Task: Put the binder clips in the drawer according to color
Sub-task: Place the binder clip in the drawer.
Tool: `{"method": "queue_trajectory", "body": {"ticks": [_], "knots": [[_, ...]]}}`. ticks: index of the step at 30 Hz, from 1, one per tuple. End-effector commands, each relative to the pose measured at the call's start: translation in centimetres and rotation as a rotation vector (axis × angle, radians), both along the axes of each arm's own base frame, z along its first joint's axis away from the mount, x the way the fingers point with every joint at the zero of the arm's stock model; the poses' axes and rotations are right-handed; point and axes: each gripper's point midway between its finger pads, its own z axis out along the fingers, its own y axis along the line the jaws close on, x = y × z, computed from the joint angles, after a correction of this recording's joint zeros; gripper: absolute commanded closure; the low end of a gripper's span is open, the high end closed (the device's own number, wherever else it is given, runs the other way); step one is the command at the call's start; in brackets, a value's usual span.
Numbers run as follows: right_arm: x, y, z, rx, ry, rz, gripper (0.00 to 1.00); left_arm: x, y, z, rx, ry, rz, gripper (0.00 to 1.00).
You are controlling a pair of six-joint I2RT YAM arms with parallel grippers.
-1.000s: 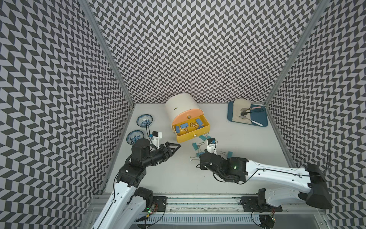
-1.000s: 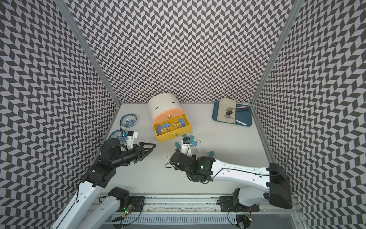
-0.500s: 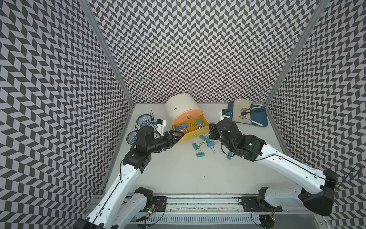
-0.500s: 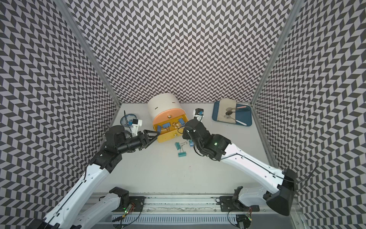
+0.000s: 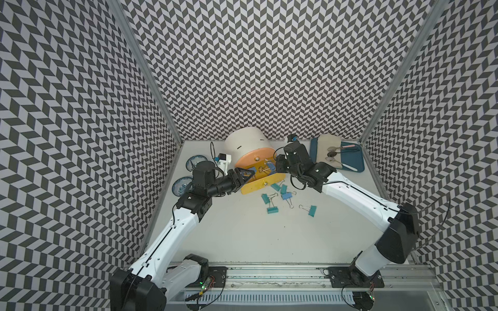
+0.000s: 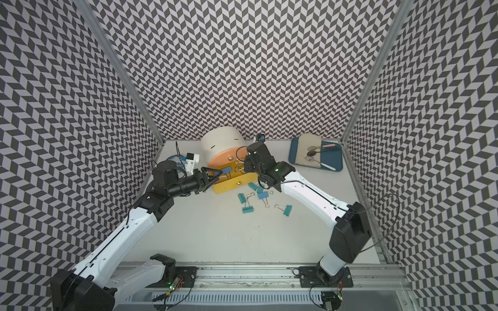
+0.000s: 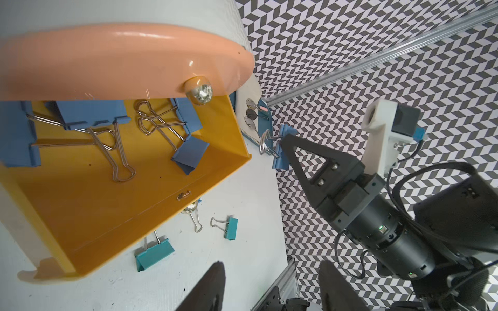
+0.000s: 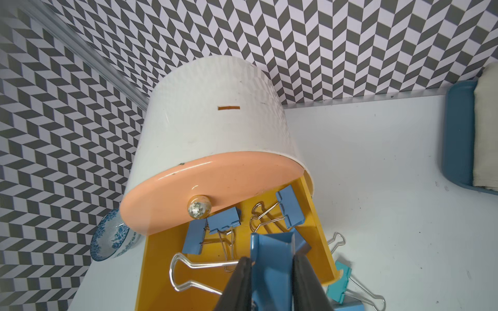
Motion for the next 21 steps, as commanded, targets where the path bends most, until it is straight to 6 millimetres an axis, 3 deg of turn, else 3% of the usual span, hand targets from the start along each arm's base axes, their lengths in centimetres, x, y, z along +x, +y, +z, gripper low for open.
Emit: {"method": "queue_trajectory", "body": {"ticks": [1,6,13,21], "knots": [[1.5,1.3,2.1,0.050,-0.063,0.046,0.72,0.8,-0.2,2.8,-0.017,-0.101,-0.012,0.41],[2.7,1.9,1.5,0.046,-0.053,0.062,0.68,1.6,0.0,3.0,-0.016,-0.107,-0.005,0.41],[3.5,2.3,2.2,0.049,-0.069,0.076,0.54,2.3,0.1,3.2,-0.016,-0.113,-0.004,0.41],[3.6,1.1,3.7,0.058,-0.100,0.061,0.41,2.6,0.3,3.5,-0.018,-0.120,0.000,0.41]]}}
